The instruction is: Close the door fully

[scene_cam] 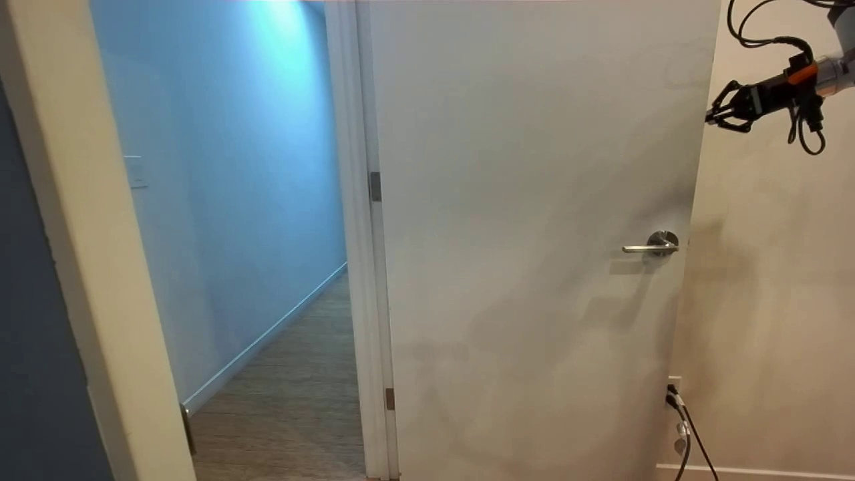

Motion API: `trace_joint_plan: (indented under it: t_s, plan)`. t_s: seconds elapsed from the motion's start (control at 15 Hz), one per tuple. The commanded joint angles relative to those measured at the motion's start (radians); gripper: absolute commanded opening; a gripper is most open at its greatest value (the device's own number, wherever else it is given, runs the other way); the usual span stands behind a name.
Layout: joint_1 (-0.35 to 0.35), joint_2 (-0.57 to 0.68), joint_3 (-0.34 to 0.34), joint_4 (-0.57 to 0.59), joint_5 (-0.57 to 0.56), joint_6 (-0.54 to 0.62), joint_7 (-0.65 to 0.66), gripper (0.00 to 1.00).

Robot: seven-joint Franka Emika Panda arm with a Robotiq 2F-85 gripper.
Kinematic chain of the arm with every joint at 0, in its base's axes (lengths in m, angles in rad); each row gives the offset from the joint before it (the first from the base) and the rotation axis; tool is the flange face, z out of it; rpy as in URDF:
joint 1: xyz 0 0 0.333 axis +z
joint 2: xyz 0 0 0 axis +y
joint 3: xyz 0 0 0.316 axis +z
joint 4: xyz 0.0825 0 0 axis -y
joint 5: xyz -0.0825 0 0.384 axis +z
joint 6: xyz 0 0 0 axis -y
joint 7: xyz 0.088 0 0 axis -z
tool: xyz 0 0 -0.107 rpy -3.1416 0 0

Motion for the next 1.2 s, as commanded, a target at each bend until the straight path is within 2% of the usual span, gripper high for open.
trace_joint_plan:
  t_s: [0.0, 0.4, 0.8, 0.87, 0.93, 1.0, 1.13]
  plan:
    - [-0.001, -0.054, -0.004, -0.052, -0.068, -0.147, -0.065, 0.00]
    - [-0.003, -0.155, -0.013, -0.137, -0.212, -0.427, -0.220, 0.00]
    - [-0.015, -0.220, -0.003, -0.157, -0.285, -0.799, -0.332, 0.00]
    - [-0.006, -0.225, -0.020, -0.153, -0.276, -0.839, -0.335, 0.00]
    - [-0.076, -0.281, 0.126, -0.240, -0.347, -0.777, -0.334, 0.00]
    - [-0.062, -0.282, 0.086, -0.228, -0.332, -0.797, -0.294, 0.00]
    - [-0.072, -0.308, 0.078, -0.252, -0.320, -0.798, -0.300, 0.00]
